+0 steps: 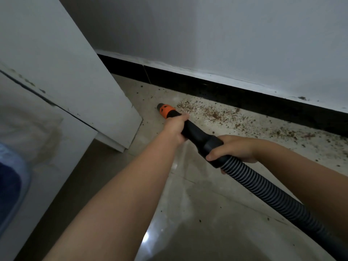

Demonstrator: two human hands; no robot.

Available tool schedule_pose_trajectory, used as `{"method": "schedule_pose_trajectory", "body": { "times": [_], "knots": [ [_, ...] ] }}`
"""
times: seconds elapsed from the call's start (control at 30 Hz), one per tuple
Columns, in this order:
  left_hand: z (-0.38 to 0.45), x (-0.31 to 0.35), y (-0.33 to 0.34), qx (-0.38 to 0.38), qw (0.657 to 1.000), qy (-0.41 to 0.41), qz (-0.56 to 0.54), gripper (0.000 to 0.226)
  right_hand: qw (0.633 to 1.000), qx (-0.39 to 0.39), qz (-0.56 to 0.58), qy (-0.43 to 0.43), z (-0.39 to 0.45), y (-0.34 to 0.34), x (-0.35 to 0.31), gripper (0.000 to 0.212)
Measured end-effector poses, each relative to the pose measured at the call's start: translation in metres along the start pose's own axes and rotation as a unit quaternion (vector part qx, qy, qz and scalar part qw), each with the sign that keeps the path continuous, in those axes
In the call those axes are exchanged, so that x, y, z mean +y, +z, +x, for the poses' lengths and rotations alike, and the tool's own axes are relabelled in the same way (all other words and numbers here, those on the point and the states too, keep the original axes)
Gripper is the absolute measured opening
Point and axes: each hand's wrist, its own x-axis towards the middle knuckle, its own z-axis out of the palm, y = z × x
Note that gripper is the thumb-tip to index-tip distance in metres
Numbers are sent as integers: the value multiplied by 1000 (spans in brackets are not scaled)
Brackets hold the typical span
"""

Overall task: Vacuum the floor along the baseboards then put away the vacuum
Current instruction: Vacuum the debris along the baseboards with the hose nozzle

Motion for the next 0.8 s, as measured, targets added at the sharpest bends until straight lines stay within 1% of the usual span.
{"method": "schedule_pose_trajectory", "body": {
  "times": [0.07,0.2,0.33,0.4,0.5,0.57,0.67,0.8],
  "knots": [
    [8,2,-2,16,1000,12,7,48,1000,1,5,-3,9,3,-7,19],
    [28,15,-8,41,999,34,9,46,999,23,30,-22,32,9,-18,28],
    [44,27,-2,42,997,47,46,48,995,76,44,-42,47,7,-21,25],
    [50,32,7,42,996,55,63,50,993,90,46,-59,49,-2,-22,24],
    [57,39,17,48,995,61,60,56,989,109,55,-85,50,-15,-26,15],
    [63,42,16,52,995,73,49,58,988,110,63,-88,55,-17,-30,16],
    [71,45,5,59,990,113,54,61,987,113,75,-89,72,-12,-40,28],
    [77,52,-9,70,981,166,67,59,986,97,99,-97,92,-6,-59,21]
  ]
}}
